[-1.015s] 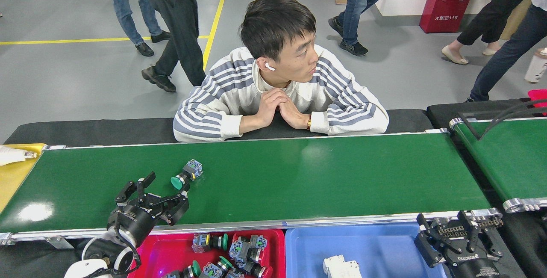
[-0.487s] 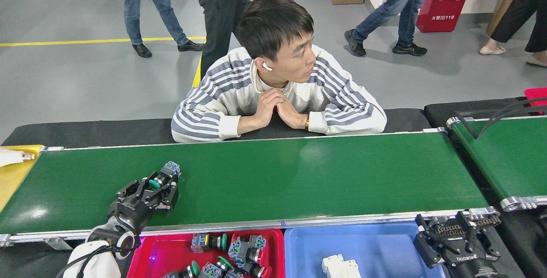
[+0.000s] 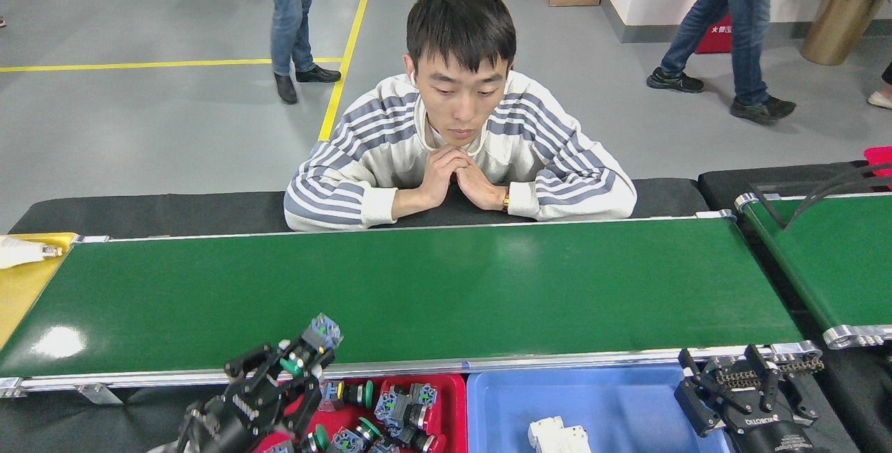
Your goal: Pick switch part from conveyor to tray
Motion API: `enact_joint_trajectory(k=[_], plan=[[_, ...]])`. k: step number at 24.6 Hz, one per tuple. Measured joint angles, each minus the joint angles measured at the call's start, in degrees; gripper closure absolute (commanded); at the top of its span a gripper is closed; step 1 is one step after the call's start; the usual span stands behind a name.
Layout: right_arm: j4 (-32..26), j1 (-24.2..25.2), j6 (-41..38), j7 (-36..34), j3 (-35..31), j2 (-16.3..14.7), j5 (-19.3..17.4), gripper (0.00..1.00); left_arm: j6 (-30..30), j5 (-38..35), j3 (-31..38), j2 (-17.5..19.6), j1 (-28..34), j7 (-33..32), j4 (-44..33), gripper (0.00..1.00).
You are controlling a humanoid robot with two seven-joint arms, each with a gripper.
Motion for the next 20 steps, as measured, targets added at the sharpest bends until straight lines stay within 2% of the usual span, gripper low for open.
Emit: enact_joint_trajectory(k=[2, 4, 8, 10, 11, 14, 16, 20], plan=[[-0.39, 0.00, 0.14, 0.00, 0.00, 0.05, 0.60, 0.02, -0.30, 0.01, 0.04, -0.07, 0.58, -0.19, -0.46, 0.00], [-1.78, 0.04, 1.14, 0.11, -0.02, 0.48, 2.68, 0.02, -0.34, 0.03, 1.09, -0.15, 0.51, -0.28, -0.72, 0.00], [-2.41, 0.09, 3.64, -0.46, -0.01, 2.68, 5.20, 0.01, 0.26, 0.08, 6.49, -0.65, 0.52, -0.36, -0.84, 0.00], [-2.42, 0.12, 3.88, -0.70, 0.00, 2.71, 5.30, 0.01, 5.90, 0.09, 9.53, -1.72, 0.51, -0.40, -0.93, 0.00], [-2.42, 0.12, 3.90, -0.73, 0.00, 2.72, 5.29, 0.01, 10.61, 0.09, 11.55, -2.52, 0.51, -0.40, -0.92, 0.00], [-2.43, 0.12, 3.92, -0.77, -0.01, 2.71, 4.41, 0.01, 20.47, 0.10, 15.39, -2.89, 0.64, -0.42, -0.38, 0.00], [-2.43, 0.12, 3.93, -0.77, -0.14, 2.49, 3.65, 0.01, 23.69, 0.10, 17.74, -2.89, 0.98, -0.44, -0.23, 0.00], [-2.43, 0.11, 3.99, -0.78, -1.15, 1.64, 2.64, 0.01, 25.56, 0.10, 20.35, -2.89, 1.41, -0.64, -0.40, 0.00]])
